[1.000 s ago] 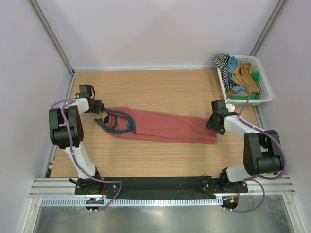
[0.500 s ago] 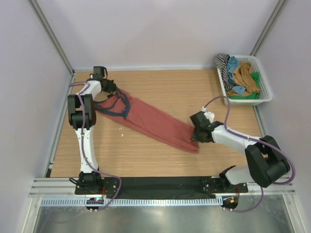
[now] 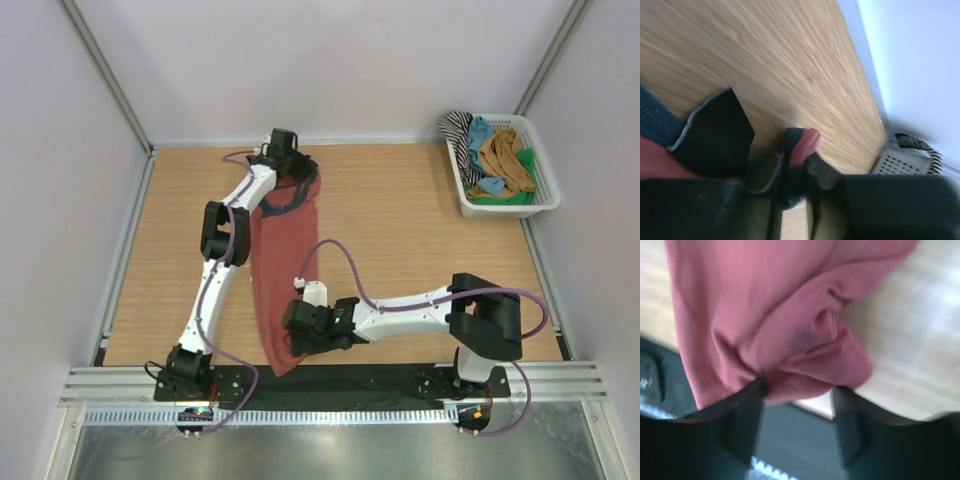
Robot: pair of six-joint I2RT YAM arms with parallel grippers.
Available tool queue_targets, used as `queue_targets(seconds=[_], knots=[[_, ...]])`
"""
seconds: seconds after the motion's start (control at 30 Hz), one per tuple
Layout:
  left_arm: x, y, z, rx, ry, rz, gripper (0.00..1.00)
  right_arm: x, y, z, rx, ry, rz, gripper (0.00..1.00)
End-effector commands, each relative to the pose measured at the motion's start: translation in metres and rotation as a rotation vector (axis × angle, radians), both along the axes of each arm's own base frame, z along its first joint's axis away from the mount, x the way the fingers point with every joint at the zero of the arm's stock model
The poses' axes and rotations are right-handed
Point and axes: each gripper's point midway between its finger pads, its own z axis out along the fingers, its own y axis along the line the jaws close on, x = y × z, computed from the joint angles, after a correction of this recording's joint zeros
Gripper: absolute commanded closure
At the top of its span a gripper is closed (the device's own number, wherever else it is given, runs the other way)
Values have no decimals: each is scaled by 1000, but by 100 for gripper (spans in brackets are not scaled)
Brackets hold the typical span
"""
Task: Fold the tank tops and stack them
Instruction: Fold the tank top
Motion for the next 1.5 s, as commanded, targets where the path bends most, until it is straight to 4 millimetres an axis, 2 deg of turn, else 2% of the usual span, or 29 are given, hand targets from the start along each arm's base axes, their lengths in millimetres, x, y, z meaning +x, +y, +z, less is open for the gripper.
queue_targets(seconds=[0.0,0.07,0.1,0.17,0.2,0.3,0.33,0.4,0.47,0.5,0.53,0.57,0.6,0.63,0.67,0.7,0.73,0.77,0.8,0.83,0.9,0.93,1.0,1.07,1.1,1.17,1.33,1.43,1.47], knots=[[17,8,51,-53,-127,2,76,-2,-2,34,56,-48,6,32],[15,18,58,-30,-145,-17,43,6,-5,54,96,-104,2,23],[15,22,84,-32,-187,-31,22,11,-11,70,106,-144,8,21],[15,35,110,-5,-232,-35,7,22,-18,86,100,-176,0,20],[12,40,136,3,-271,-39,1,27,-21,96,107,-200,13,20],[3,52,172,64,-323,-68,0,57,-35,103,111,-220,-41,20],[-4,55,200,82,-364,-78,0,65,-39,105,118,-230,-37,23],[-19,62,210,154,-369,-114,0,91,-48,106,159,-220,-78,28],[-41,72,247,198,-411,-108,0,111,-49,113,190,-256,-62,37],[-54,78,224,229,-351,-116,0,121,-51,114,191,-260,-71,38],[-64,83,222,255,-347,-123,0,140,-59,110,180,-258,-97,39],[-85,86,255,256,-405,-134,0,152,-54,117,195,-282,-72,39],[-102,88,224,265,-351,-172,0,159,-53,118,202,-272,-64,40],[-114,92,226,269,-374,-200,0,177,-60,118,196,-275,-97,42],[-131,95,261,228,-472,-193,0,193,-55,117,195,-287,-89,43],[-152,104,218,203,-380,-184,0,201,-52,117,218,-274,-83,43],[-161,120,212,176,-370,-142,0,224,-57,121,229,-290,-121,44],[-173,129,240,125,-464,-98,0,235,-54,110,234,-267,-109,44],[-194,130,201,78,-410,-138,0,243,-51,106,254,-248,-99,45],[-199,145,197,70,-424,-112,0,264,-53,114,277,-263,-121,44],[-221,151,173,106,-351,-147,0,281,-45,92,294,-212,-108,44],[-230,149,159,134,-297,-171,0,298,-40,103,321,-235,-109,44],[-250,153,128,204,-203,-206,0,316,-36,75,310,-189,-108,43],[-258,156,109,227,-173,-207,3,337,-26,76,326,-192,-99,42],[-258,159,104,251,-171,-213,4,342,-24,50,304,-152,-100,41],[-255,159,94,260,-150,-231,11,356,-12,52,344,-146,-68,41],[-245,150,56,227,-65,-293,19,373,-8,6,312,-41,-82,41],[-240,148,37,219,-25,-316,22,378,-8,-3,314,-18,-93,53],[-239,146,34,210,-18,-328,25,379,-9,-3,320,-14,-99,65]])
